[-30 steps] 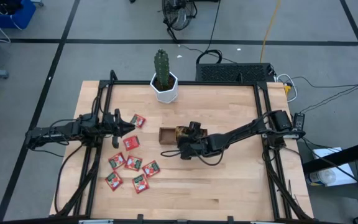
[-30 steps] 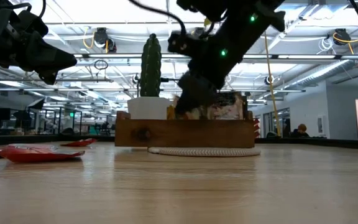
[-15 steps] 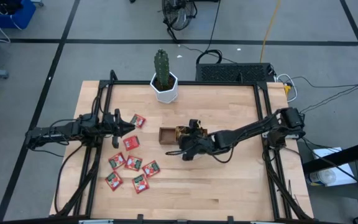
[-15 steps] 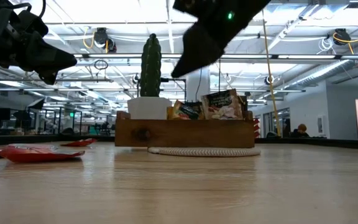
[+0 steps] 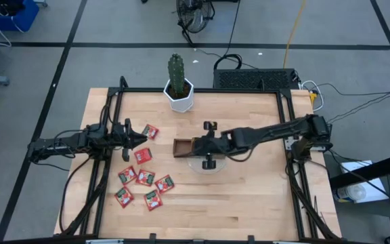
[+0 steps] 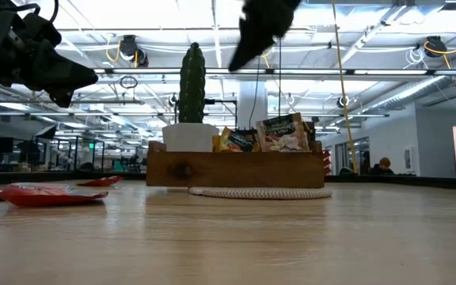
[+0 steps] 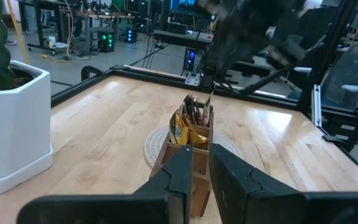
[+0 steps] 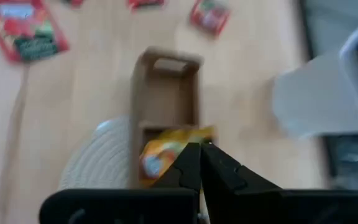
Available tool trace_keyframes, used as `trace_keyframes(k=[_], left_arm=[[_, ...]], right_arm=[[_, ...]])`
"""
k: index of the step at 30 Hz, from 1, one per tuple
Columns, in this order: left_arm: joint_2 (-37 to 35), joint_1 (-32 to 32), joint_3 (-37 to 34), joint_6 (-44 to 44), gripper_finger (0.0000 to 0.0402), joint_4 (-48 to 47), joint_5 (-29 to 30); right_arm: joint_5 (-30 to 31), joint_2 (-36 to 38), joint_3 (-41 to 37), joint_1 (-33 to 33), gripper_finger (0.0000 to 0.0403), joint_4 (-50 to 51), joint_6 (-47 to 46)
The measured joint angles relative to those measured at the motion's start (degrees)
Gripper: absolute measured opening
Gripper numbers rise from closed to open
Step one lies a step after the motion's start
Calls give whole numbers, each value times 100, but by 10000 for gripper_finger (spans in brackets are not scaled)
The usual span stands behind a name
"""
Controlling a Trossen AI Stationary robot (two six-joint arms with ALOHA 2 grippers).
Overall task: Pick & Place Tea
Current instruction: Put the orange tea bag into the middle section of the wooden organizer
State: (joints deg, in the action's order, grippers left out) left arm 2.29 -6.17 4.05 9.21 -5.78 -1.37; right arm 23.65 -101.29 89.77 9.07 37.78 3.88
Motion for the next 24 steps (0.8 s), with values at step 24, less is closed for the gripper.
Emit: trace_keyframes(k=[24], left_arm=[[1, -1, 0, 0, 58, 1, 0]], right_arm=[[-898, -1317, -50, -448, 0, 39, -16]])
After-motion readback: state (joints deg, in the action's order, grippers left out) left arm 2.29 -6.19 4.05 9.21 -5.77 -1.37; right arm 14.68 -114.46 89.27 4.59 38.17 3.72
